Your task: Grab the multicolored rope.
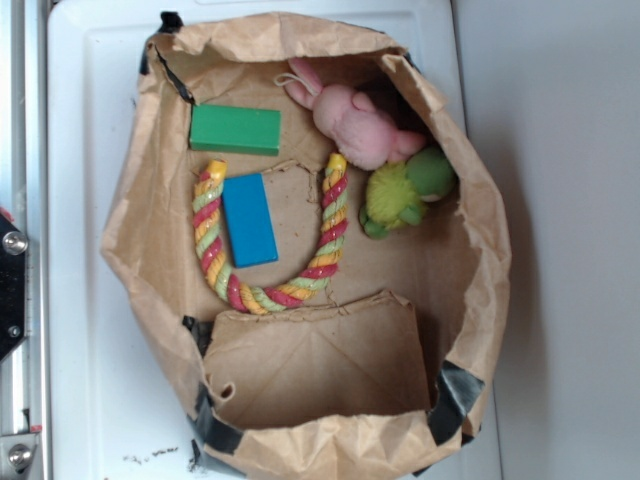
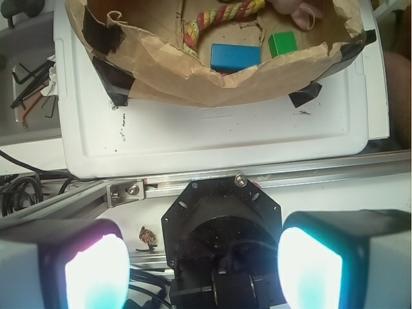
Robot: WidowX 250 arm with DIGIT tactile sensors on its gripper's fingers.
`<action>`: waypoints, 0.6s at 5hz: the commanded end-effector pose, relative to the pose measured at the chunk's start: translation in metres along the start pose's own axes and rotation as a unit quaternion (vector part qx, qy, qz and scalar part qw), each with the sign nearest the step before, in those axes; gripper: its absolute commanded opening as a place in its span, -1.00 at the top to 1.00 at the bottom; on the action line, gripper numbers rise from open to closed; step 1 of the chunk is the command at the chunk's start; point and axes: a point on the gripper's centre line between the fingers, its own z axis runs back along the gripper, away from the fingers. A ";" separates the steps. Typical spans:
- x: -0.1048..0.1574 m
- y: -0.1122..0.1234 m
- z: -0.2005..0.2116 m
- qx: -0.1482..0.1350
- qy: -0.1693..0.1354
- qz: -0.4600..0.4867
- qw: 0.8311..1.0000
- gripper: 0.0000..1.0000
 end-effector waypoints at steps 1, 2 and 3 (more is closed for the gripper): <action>0.000 0.000 0.000 0.000 0.000 0.000 1.000 -1.00; 0.050 0.000 -0.001 -0.017 -0.011 0.033 0.999 -1.00; 0.095 0.003 -0.010 -0.016 -0.024 0.046 0.999 -1.00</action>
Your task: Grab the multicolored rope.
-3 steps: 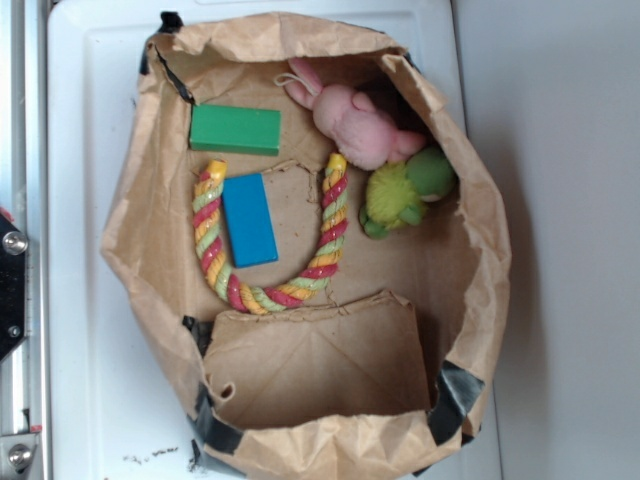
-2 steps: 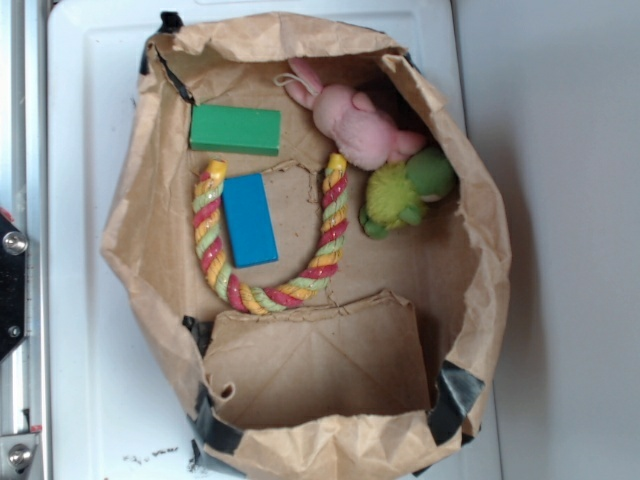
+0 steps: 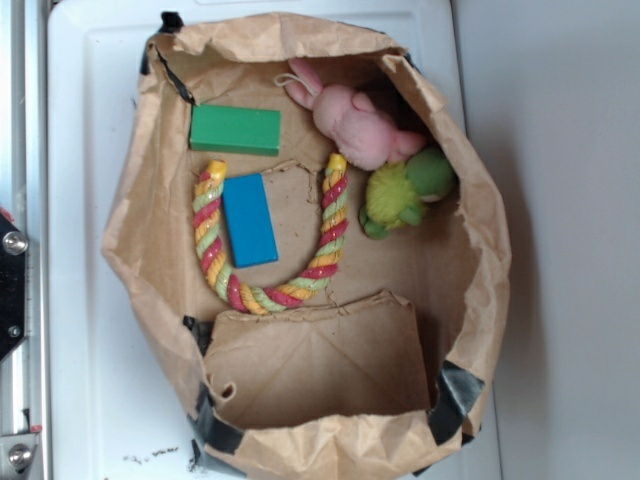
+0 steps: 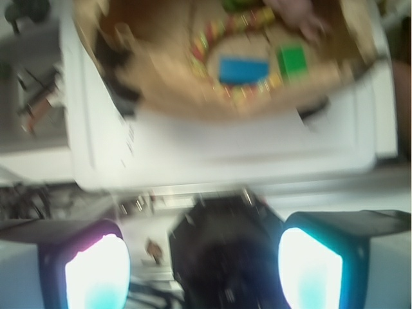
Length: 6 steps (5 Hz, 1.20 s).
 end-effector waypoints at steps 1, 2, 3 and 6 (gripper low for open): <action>0.068 0.003 -0.023 0.003 -0.050 -0.008 0.999 -1.00; 0.087 0.006 -0.039 -0.002 -0.064 -0.015 0.998 -1.00; 0.106 0.010 -0.069 -0.004 -0.057 -0.006 0.998 -1.00; 0.116 0.004 -0.104 -0.003 -0.050 0.008 0.999 -1.00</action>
